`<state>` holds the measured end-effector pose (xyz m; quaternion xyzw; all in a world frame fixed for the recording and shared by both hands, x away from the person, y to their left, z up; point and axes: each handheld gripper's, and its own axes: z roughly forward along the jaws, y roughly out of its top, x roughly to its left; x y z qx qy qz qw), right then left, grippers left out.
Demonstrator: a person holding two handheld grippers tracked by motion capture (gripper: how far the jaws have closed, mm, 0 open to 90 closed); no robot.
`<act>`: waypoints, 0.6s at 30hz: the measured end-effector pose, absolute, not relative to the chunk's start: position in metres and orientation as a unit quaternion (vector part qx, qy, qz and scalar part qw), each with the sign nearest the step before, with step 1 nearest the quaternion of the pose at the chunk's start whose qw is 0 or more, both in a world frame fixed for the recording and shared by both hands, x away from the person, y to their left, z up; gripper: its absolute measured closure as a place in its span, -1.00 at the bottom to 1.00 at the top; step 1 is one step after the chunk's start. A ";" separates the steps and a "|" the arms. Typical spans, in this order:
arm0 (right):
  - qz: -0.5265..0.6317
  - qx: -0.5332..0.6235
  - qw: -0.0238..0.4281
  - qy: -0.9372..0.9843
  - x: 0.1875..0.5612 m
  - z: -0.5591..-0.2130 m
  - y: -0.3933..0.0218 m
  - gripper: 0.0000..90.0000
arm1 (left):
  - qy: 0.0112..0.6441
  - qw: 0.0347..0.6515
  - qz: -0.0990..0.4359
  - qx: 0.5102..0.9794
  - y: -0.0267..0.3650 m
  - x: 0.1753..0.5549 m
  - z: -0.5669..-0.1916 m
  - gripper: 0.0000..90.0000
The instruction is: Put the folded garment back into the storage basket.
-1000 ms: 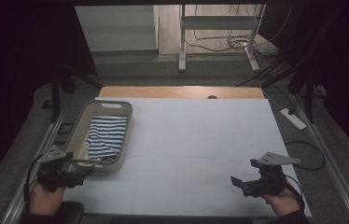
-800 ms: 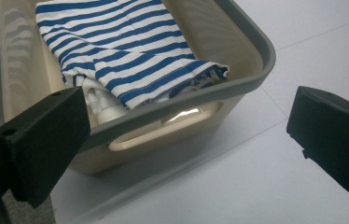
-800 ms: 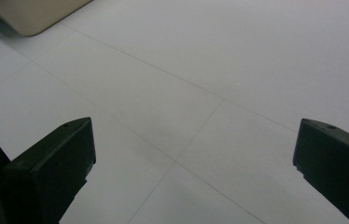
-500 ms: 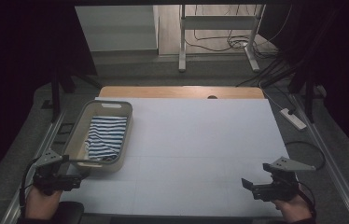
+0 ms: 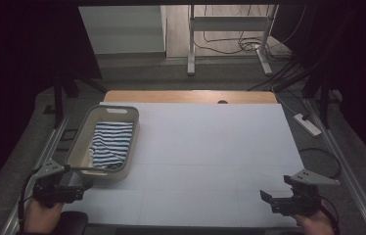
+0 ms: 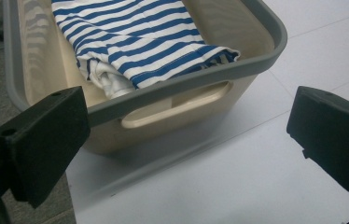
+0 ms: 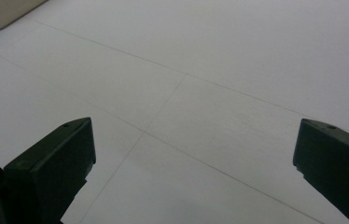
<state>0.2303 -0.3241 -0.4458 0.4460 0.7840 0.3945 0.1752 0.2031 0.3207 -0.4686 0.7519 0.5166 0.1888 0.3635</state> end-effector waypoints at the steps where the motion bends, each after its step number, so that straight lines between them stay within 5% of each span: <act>1: 0.393 0.447 0.177 0.784 0.230 -0.446 -0.325 -1.00 | 0.517 0.363 0.189 0.752 0.321 0.203 -0.469 -1.00; 18: 0.368 0.464 0.184 0.785 0.223 -0.449 -0.332 -1.00 | 0.522 0.345 0.191 0.756 0.319 0.199 -0.475 -1.00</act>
